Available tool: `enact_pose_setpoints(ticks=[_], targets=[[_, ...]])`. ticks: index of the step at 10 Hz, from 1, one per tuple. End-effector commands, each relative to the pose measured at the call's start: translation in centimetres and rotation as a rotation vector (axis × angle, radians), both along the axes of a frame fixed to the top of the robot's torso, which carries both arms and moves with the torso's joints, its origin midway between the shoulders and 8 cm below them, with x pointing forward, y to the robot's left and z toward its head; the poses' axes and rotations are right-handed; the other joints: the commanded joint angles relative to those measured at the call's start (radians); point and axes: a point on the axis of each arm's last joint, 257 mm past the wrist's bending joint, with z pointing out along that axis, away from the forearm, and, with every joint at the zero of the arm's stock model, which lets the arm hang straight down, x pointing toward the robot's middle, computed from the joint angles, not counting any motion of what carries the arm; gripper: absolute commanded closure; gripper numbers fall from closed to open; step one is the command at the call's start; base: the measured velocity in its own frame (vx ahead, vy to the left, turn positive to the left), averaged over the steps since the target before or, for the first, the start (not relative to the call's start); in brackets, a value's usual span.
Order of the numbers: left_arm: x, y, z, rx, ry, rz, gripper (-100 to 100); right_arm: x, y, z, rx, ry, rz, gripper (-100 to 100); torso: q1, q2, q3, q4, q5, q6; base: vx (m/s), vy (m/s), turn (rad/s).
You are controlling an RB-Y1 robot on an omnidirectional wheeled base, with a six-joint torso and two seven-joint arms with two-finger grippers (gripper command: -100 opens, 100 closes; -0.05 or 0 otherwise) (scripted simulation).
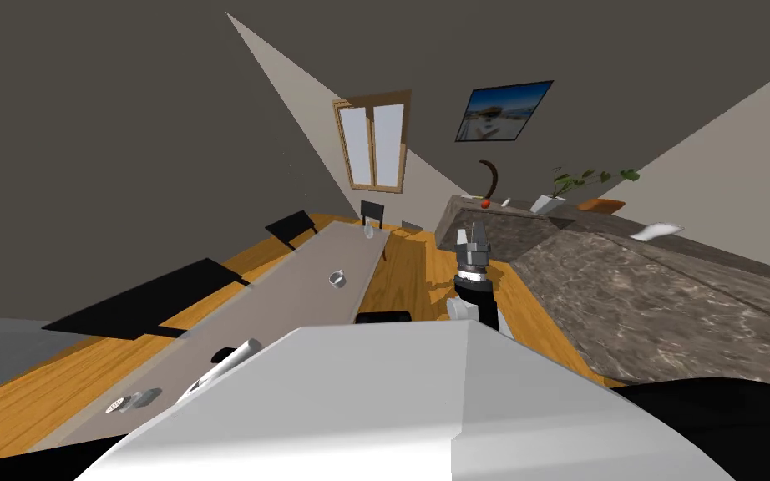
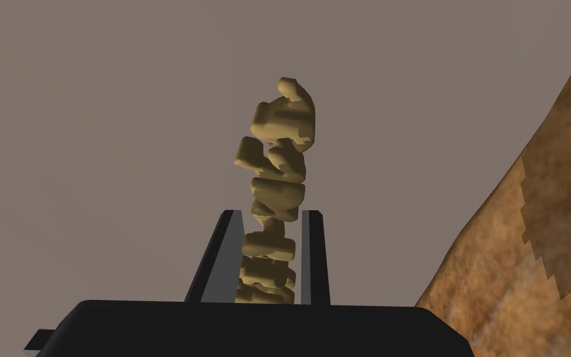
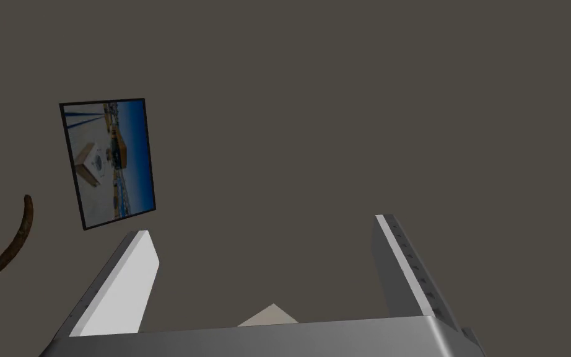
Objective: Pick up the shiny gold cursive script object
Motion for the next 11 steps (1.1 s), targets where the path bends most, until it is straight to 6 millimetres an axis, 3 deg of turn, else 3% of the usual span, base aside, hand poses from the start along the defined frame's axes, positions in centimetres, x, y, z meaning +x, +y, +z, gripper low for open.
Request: enact_pose_setpoints(ticks=[1,3,4,8,10,11], targets=[[-0.9,0.7,0.4,0.000,0.000,0.044,100,0.0,0.0,0.0,0.000,0.000,0.000,0,0.000,0.000,0.000,0.000,0.000,0.000,-0.114,-0.027,-0.298],[-3.7,1.9,0.9,-0.001,0.004,0.149,100,0.0,0.0,0.0,0.000,0.000,0.000,0,0.002,-0.001,-0.001,0.000,0.000,0.000,-0.124,-0.025,-0.389],[-3.6,2.1,0.9,0.001,-0.003,0.162,100,0.0,0.0,0.0,0.000,0.000,0.000,0,0.001,0.000,0.000,0.000,0.000,-0.001,-0.099,-0.043,-0.369],[-6.7,3.7,1.9,0.005,-0.024,0.322,100,0.0,0.0,0.0,0.000,0.000,0.000,0,0.001,-0.003,-0.002,0.000,0.000,0.001,-0.091,-0.045,-0.375],[-6.7,3.6,1.8,0.001,-0.023,0.323,100,0.0,0.0,0.0,0.000,0.000,0.000,0,0.001,-0.002,-0.001,0.000,0.000,0.000,-0.068,-0.040,-0.149],[-6.6,3.6,1.8,0.000,-0.024,0.325,0,0.0,0.0,0.0,0.000,0.001,0.000,0,0.003,-0.005,-0.002,-0.001,0.000,-0.002,-0.008,-0.006,0.003]])
